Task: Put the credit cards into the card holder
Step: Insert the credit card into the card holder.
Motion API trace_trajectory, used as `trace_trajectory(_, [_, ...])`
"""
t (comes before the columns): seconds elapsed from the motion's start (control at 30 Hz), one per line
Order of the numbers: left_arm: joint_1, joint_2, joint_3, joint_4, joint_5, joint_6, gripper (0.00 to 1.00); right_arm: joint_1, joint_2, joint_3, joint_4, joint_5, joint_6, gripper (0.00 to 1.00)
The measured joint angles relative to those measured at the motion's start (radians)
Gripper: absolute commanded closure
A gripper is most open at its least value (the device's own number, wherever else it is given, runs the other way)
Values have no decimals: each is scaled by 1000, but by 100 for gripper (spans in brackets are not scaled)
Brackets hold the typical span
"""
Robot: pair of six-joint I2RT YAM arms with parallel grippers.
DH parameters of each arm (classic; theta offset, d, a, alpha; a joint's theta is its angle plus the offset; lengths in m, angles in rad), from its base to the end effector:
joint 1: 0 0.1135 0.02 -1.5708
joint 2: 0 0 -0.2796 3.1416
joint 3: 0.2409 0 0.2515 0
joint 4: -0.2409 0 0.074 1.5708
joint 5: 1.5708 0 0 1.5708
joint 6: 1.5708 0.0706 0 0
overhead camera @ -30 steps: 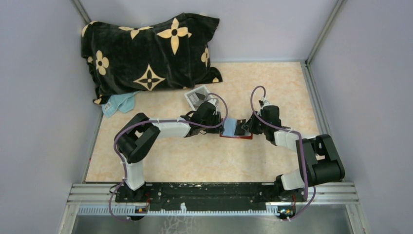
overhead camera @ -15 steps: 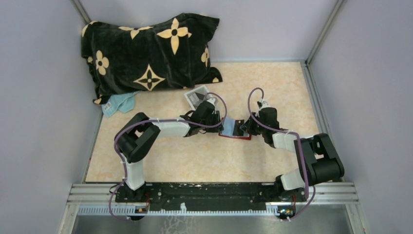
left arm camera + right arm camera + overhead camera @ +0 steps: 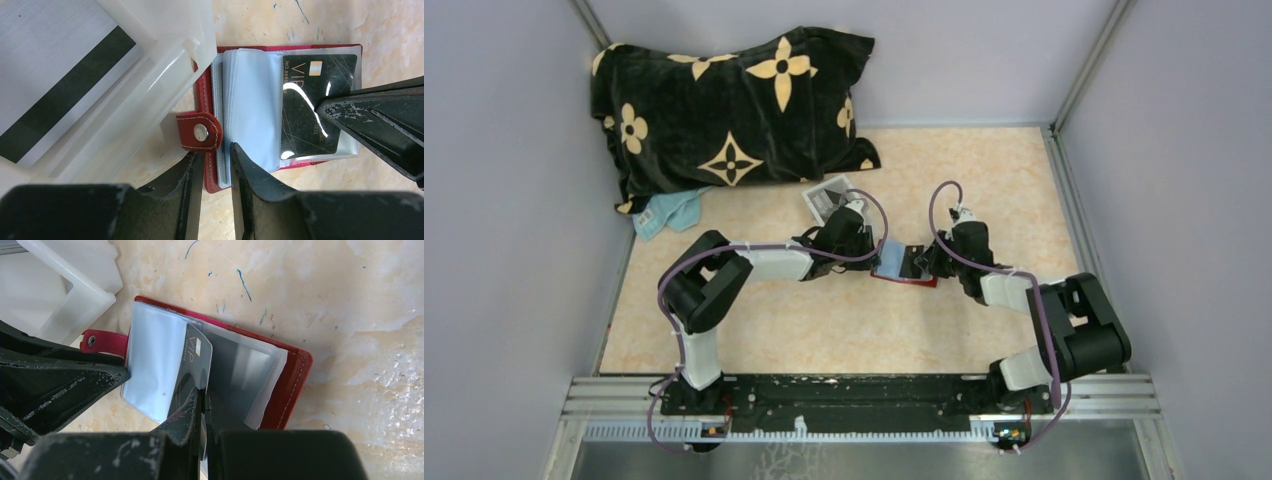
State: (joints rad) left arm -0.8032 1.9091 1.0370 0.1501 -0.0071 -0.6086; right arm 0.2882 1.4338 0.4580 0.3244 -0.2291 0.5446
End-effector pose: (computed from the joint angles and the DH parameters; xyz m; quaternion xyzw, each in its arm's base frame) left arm 0.2950 -0.3050 0.1333 0.0871 0.9071 -0.2647 0.3155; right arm 0.2657 0.0955 0.1353 0.0635 0.8895 0.2720 0.3617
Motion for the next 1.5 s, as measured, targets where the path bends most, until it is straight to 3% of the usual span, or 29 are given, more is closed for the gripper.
trace_trajectory(0.9, [1, 12, -11, -11, -35, -45, 73, 24, 27, -77, 165, 67, 98, 100])
trace_trajectory(1.5, [2, 10, -17, 10, -35, -53, 74, 69, 18, -84, 177, 97, 121, 100])
